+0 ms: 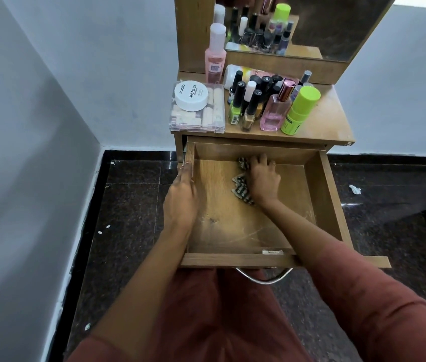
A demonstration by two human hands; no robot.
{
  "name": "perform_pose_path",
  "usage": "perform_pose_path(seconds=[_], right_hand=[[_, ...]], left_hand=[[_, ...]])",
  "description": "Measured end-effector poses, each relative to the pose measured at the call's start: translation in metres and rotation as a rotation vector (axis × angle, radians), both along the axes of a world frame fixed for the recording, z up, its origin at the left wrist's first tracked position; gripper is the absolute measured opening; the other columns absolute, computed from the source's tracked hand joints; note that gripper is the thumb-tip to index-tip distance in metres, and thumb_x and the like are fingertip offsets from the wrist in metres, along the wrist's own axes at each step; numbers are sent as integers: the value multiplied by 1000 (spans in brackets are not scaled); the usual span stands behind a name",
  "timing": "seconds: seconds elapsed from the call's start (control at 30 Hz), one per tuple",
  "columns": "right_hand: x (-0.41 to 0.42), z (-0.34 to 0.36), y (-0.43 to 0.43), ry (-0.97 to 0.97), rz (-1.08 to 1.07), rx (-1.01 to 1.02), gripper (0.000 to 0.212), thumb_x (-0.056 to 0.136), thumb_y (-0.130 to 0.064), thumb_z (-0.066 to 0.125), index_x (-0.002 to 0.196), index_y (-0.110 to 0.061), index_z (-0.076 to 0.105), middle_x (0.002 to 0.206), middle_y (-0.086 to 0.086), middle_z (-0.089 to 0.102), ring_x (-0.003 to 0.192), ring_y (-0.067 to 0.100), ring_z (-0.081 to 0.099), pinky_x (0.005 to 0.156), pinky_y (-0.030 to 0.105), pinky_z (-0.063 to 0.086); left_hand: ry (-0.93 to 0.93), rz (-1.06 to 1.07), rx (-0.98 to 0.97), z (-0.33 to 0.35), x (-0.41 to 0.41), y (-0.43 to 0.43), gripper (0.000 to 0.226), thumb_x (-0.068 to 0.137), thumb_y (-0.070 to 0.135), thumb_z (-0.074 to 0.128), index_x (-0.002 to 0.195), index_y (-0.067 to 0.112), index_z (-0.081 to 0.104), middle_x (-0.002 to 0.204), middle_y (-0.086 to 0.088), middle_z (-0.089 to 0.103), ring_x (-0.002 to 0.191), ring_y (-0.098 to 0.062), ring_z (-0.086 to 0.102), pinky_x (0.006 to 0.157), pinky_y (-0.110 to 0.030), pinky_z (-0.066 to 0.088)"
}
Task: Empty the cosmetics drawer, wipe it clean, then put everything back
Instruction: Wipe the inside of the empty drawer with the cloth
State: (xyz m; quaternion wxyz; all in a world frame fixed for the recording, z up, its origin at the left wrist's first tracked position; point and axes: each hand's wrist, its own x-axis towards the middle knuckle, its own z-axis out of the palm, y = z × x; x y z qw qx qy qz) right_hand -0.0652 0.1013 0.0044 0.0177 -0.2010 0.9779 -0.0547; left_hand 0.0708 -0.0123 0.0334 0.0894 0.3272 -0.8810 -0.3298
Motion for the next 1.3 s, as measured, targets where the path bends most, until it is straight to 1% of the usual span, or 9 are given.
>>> perform_pose_path(seconds=[0.17, 0.33, 0.43, 0.57, 0.67, 0.73, 0.87, 0.97, 1.3], right_hand=[[8, -3, -17, 1, 53, -32, 32, 93, -2, 35, 122, -4, 47, 126, 20, 44, 111, 40, 47, 80, 48, 48], [25, -3, -54, -67, 259, -42, 36, 94, -13, 44, 130, -9, 45, 138, 17, 36, 125, 38, 37, 99, 49, 43], [38, -4, -80, -61, 311, 3, 38, 94, -9, 42, 132, -7, 42, 144, 16, 28, 132, 35, 30, 107, 49, 34], [36, -7, -82, -61, 289, -2, 38, 95, -11, 38, 133, -10, 39, 143, 15, 28, 131, 34, 30, 105, 47, 34], [31, -4, -77, -101, 323, -12, 36, 95, -15, 41, 131, -15, 43, 141, 13, 28, 129, 32, 31, 101, 45, 39], [32, -1, -71, -103, 349, -5, 33, 94, -17, 42, 127, -14, 46, 140, 12, 29, 130, 31, 30, 103, 45, 35], [39, -2, -58, -93, 417, 27, 38, 92, -15, 46, 129, -15, 44, 140, 12, 28, 129, 30, 30, 104, 46, 33], [35, -3, -58, -46, 428, 50, 40, 93, -15, 43, 133, -18, 40, 140, 12, 28, 128, 30, 31, 102, 45, 36], [38, -3, -70, -3, 297, 106, 48, 92, -5, 42, 138, -16, 32, 143, 16, 26, 129, 37, 31, 98, 47, 39]], left_hand=[[16, 2, 5, 2, -1, 0, 48, 96, 6, 36, 142, 15, 30, 131, -15, 52, 103, -32, 59, 86, -42, 48], [13, 3, -3, 4, -1, 0, 47, 96, 7, 35, 142, 16, 30, 130, -16, 53, 104, -34, 58, 85, -42, 46], [19, 4, -4, 3, -2, 0, 46, 96, 8, 36, 141, 16, 31, 132, -15, 52, 105, -33, 58, 84, -41, 47], [32, 4, -4, 0, -3, -1, 46, 96, 7, 36, 141, 15, 31, 133, -16, 51, 106, -34, 58, 84, -41, 47], [18, -3, -15, -2, -3, -1, 46, 96, 8, 34, 141, 14, 30, 136, -17, 49, 112, -35, 55, 87, -42, 46], [4, -9, -17, -4, -4, 0, 46, 97, 9, 33, 142, 14, 29, 142, -14, 42, 119, -33, 51, 92, -42, 45], [-32, -53, -96, -9, -6, -2, 47, 98, 8, 27, 144, 9, 21, 153, -11, 22, 142, -24, 19, 116, -37, 20], [-83, -79, -201, -10, -7, -3, 49, 97, 9, 27, 145, 9, 16, 155, -10, 15, 144, -24, 7, 118, -37, 2], [-101, -22, -281, -12, -6, -4, 49, 98, 17, 30, 145, 13, 19, 156, -9, 9, 144, -25, -4, 115, -42, -10]])
